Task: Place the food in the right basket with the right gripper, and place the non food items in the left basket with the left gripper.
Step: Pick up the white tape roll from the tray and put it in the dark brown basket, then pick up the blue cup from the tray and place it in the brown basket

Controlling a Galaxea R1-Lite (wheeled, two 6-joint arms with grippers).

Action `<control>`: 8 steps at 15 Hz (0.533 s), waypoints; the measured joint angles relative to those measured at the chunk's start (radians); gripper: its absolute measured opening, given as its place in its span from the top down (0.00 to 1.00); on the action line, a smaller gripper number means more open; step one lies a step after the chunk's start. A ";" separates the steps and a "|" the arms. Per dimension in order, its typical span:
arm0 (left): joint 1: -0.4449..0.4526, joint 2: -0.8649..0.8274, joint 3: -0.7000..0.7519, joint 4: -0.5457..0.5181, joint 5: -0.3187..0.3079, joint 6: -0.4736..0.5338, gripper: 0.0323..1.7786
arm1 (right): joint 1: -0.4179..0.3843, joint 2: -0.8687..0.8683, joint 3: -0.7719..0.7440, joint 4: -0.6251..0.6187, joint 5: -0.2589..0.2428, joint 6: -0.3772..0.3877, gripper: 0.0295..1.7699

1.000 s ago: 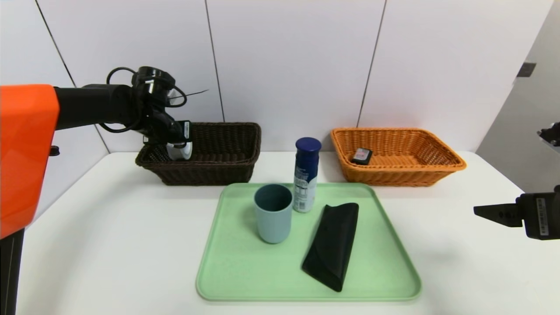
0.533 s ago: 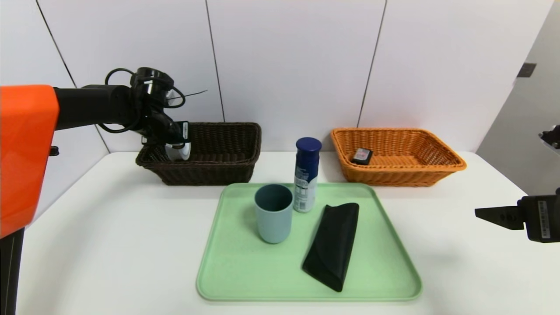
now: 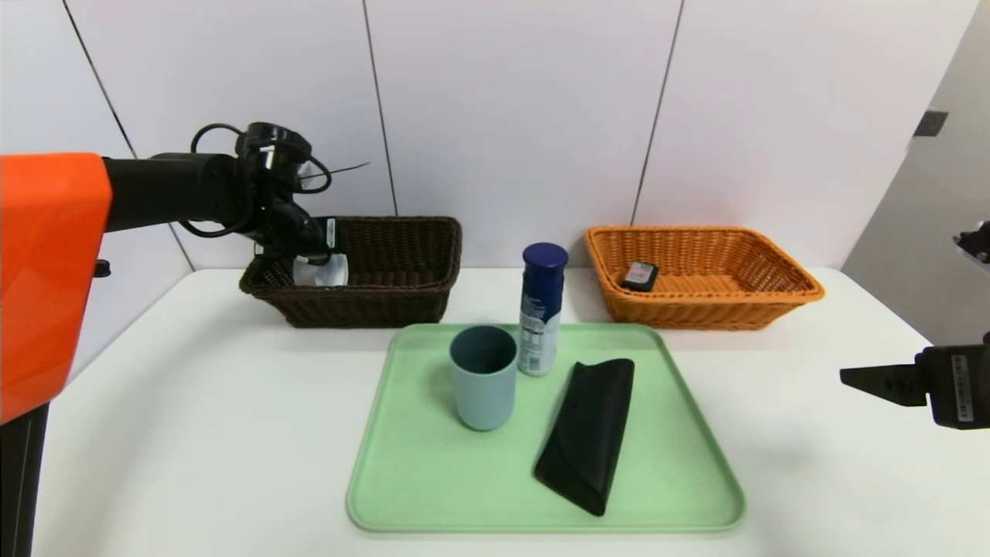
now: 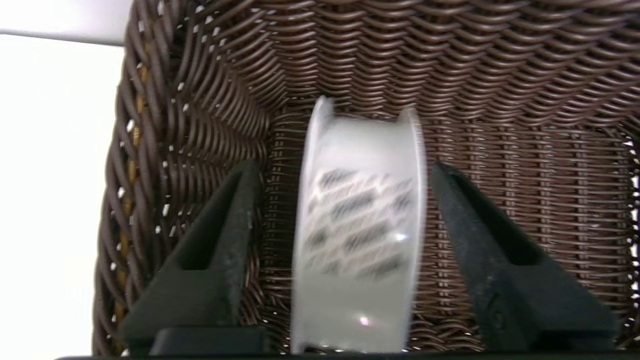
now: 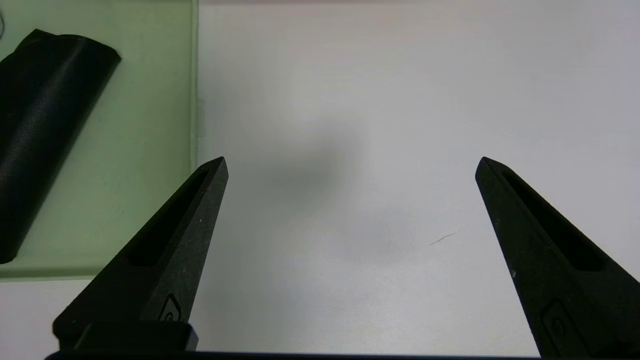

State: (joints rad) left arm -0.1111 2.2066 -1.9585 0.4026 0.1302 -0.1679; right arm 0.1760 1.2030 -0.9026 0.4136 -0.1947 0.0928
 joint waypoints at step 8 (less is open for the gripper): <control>-0.052 -0.291 0.025 0.009 -0.123 0.039 0.13 | 0.000 0.006 0.000 0.000 0.003 0.001 0.03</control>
State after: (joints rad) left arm -0.1634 1.9151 -1.9334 0.4113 0.0077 -0.1287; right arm 0.1764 1.2085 -0.9026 0.4132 -0.1919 0.0938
